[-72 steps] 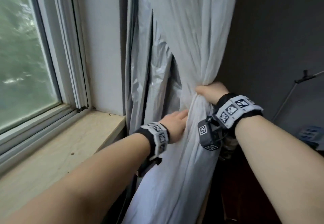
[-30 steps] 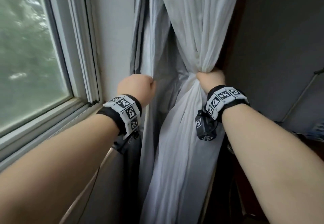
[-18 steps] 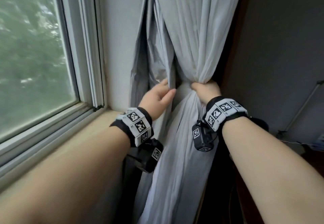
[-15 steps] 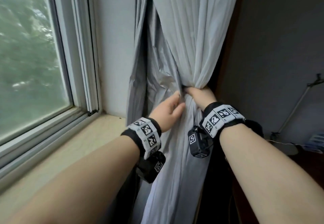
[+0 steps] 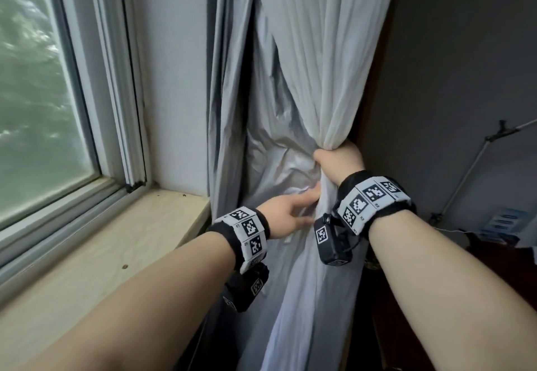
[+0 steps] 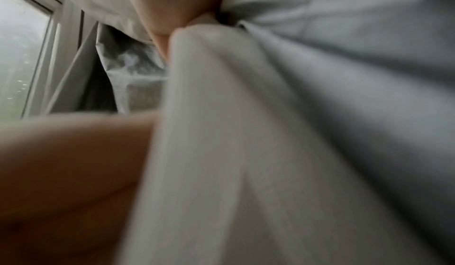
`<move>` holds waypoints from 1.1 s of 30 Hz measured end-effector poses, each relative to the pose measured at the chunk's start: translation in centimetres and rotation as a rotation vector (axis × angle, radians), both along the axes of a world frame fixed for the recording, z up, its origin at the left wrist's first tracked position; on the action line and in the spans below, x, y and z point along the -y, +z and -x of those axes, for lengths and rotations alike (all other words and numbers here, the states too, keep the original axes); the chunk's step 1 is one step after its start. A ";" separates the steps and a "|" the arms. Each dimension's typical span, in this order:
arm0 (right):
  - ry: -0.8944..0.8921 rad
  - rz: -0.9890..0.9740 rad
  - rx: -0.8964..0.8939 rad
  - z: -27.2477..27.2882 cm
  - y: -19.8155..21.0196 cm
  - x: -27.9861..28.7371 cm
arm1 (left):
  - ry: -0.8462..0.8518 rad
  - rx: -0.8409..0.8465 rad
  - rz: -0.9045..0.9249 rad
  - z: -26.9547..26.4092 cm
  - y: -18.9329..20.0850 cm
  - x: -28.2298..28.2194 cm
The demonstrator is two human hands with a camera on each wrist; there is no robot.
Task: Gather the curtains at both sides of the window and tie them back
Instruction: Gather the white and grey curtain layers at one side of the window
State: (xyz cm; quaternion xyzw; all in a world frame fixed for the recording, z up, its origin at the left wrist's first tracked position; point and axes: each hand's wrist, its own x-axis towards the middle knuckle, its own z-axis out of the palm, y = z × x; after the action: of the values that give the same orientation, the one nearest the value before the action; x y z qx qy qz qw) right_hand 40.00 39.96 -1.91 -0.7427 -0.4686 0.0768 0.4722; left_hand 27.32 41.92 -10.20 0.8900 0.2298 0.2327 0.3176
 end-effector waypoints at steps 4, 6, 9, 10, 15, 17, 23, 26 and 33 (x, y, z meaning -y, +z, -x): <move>-0.071 0.019 -0.039 -2.0 0.8 0.7 | 0.346 0.000 -0.285 2.6 1.9 -3.0; -0.077 0.052 -0.059 -3.5 1.3 1.7 | 0.646 -0.023 -0.252 4.0 3.1 -4.6; -0.117 0.052 -0.077 -5.1 1.7 3.0 | 0.879 -0.141 -0.234 5.5 3.9 -6.4; -0.132 0.042 -0.093 -5.4 1.7 3.2 | 0.909 -0.116 -0.258 5.6 4.0 -6.7; -0.135 0.012 -0.144 -5.1 1.5 3.2 | 1.111 0.168 -0.216 5.2 4.7 -7.0; -0.143 0.014 -0.147 -4.6 1.4 3.0 | 1.146 0.272 -0.180 5.6 5.3 -6.8; -0.170 0.011 -0.129 -3.7 1.2 1.8 | 0.969 0.605 0.124 8.4 5.7 -7.9; -0.171 -0.058 -0.168 -2.9 0.9 0.7 | 0.783 0.577 0.054 7.9 5.0 -7.4; -0.181 -0.048 -0.127 0.4 -0.4 -3.1 | 0.319 0.725 -0.229 3.2 2.5 -3.6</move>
State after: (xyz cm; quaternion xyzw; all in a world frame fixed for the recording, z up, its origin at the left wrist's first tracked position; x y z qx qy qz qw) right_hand 39.59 43.09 -2.27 -0.7642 -0.3703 0.0695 0.5234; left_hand 24.08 45.52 -7.69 0.7331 0.2109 0.6017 0.2369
